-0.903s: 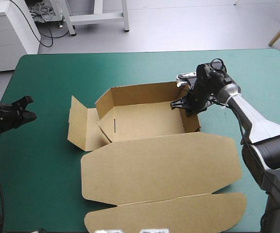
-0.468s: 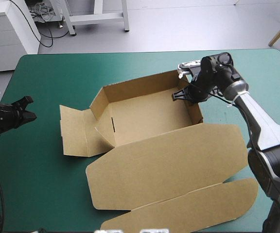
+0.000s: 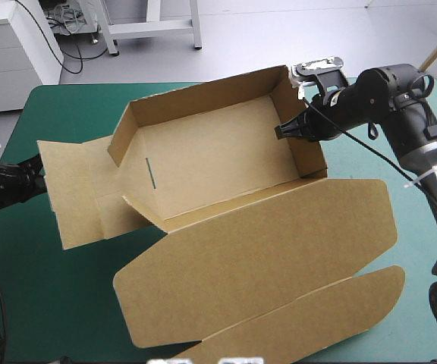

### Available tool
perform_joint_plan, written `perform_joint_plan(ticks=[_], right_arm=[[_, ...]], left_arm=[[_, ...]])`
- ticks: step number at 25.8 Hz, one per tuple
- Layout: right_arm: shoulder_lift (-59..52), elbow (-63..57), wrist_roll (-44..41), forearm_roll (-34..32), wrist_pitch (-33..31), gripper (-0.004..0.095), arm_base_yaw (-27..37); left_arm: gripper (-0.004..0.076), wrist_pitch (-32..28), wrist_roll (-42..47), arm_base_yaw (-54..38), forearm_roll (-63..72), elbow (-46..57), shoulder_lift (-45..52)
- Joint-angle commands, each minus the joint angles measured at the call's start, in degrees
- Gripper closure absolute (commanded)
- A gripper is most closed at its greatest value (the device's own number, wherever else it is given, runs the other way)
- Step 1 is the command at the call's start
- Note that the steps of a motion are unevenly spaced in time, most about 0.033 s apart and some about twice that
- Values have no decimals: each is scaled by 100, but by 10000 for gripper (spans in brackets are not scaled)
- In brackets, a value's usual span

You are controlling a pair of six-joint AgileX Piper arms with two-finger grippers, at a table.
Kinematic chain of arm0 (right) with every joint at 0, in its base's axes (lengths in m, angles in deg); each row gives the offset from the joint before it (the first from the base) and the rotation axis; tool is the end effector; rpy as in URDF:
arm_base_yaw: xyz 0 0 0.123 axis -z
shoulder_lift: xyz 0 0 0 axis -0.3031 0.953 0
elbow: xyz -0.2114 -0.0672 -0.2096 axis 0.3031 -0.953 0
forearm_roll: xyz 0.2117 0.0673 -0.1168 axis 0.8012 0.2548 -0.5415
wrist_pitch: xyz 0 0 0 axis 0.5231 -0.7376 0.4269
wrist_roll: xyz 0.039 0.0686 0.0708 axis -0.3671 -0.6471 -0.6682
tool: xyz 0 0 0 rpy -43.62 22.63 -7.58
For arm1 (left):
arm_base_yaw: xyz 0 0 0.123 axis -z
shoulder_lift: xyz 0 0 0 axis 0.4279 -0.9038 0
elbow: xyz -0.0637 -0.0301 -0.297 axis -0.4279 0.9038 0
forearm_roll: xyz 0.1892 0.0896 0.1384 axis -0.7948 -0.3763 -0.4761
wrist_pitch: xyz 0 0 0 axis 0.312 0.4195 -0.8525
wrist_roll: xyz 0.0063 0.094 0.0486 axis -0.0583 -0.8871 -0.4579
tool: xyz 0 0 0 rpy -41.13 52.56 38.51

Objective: Fold the box

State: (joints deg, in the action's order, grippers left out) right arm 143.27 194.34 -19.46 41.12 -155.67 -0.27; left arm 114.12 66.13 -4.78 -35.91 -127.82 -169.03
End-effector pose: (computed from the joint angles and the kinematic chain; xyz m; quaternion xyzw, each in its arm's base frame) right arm 0.3237 0.1240 0.4400 -0.1821 0.9264 0.1290 0.3032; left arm 0.2857 0.0971 0.3135 -0.2542 0.9034 -0.2457 0.2427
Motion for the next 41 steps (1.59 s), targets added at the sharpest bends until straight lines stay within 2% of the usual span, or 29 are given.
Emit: perform_joint_plan(ticks=[1,4,7,8,9,10,11,17,21,27,35,41], right_arm=[[-323,198,238,568,227,912,8],[-323,198,291,580,227,912,8],[-323,198,341,611,227,912,8],[-323,198,346,611,227,912,8],[-323,198,346,611,227,912,8],[-323,198,346,611,227,912,8],[-323,198,346,611,227,913,8],[-291,198,346,862,373,912,8],[-134,224,346,1296,504,913,8],[-112,232,220,1270,925,912,141],[-14,232,198,1270,921,912,763],[-14,208,162,1220,899,912,876]], left_arm=[[687,77,-220,-11,265,-129,224],[559,120,-247,-11,276,-129,224],[345,120,-251,-11,313,-129,224],[235,105,-275,-11,302,-129,224],[164,96,-275,-11,272,-129,224],[28,168,-170,-11,229,-129,224],[-8,168,-150,-11,216,-129,224],[27,728,-534,-11,114,-129,224],[65,1352,-1926,-1,1102,-129,258],[66,1364,-2269,407,2048,-129,264],[75,1364,-2725,1197,3194,-129,401],[111,1364,-3043,1489,3931,-140,433]])
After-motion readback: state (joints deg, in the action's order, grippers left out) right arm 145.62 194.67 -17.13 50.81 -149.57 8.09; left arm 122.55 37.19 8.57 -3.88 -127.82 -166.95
